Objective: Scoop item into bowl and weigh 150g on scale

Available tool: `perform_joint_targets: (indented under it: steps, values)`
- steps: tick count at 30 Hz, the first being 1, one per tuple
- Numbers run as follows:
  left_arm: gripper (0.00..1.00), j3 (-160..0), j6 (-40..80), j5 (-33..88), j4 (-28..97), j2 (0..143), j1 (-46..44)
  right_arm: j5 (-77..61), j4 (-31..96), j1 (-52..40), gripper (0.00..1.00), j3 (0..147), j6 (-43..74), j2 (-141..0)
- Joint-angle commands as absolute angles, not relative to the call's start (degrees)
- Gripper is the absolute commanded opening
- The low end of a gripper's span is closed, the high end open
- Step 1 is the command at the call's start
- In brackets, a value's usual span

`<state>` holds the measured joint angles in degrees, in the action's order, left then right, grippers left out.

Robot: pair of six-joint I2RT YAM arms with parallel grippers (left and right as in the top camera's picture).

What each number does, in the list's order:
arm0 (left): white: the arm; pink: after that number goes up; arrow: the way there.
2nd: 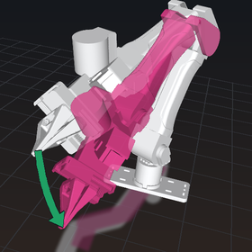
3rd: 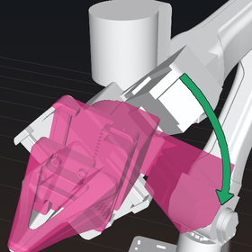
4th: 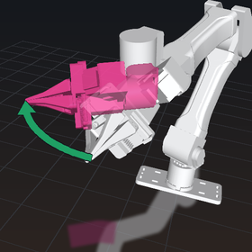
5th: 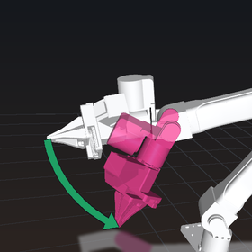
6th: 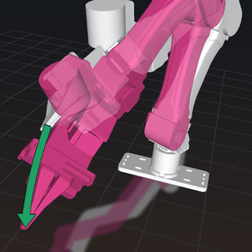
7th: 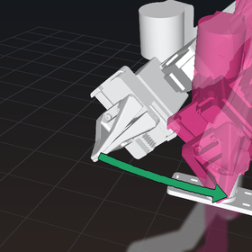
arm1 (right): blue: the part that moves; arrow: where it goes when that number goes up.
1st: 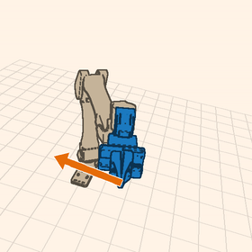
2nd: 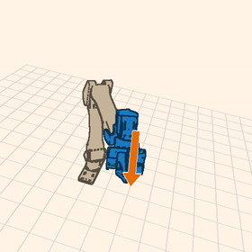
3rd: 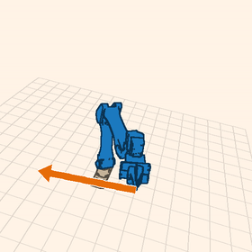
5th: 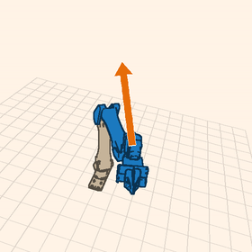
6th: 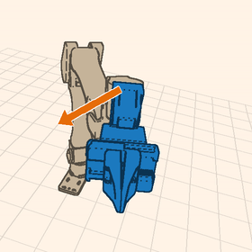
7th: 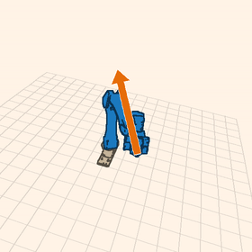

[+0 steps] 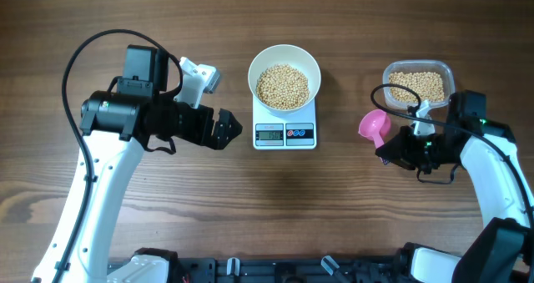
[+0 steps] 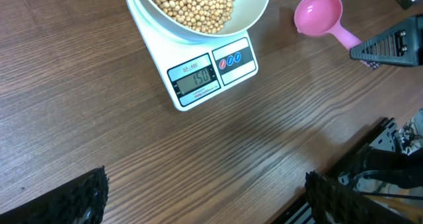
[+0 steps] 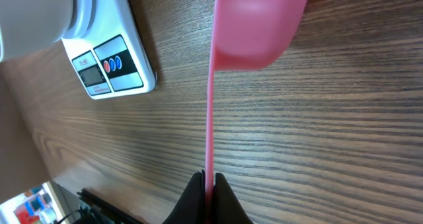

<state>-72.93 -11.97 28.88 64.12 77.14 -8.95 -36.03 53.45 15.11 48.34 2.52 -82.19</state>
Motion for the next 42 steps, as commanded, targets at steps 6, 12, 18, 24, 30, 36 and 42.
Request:
perform_joint_targets:
  steps: [6, 12, 18, 24, 30, 36, 42]
  values:
    - [1.00, -73.2, -13.1, 30.0, 64.1, 76.2, -9.2, -37.3, 53.3, 15.2, 0.15, 46.7, 3.2, -82.2]
    - [1.00, -73.2, -13.1, 30.0, 64.1, 76.2, -9.2, -36.9, 53.2, 15.2, 0.18, 46.4, 5.4, -82.2]
    - [1.00, -73.2, -13.1, 30.0, 64.1, 76.2, -9.2, -36.9, 53.6, 15.2, 0.44, 46.5, 5.9, -82.2]
    - [1.00, -73.2, -13.1, 30.0, 64.1, 76.2, -9.2, -36.9, 54.9, 15.2, 0.65, 46.9, 6.6, -82.2]
    - [1.00, -73.2, -13.1, 30.0, 64.1, 76.2, -9.2, -36.9, 57.1, 15.2, 0.66, 49.9, 6.6, -82.1]
    - [1.00, -73.2, -13.1, 30.0, 64.1, 76.2, -9.2, -37.2, 60.6, 15.2, 0.66, 56.6, 6.1, -81.6]
    - [1.00, -73.2, -13.1, 30.0, 64.1, 76.2, -9.2, -37.1, 62.1, 15.2, 0.66, 67.5, 6.0, -79.7]
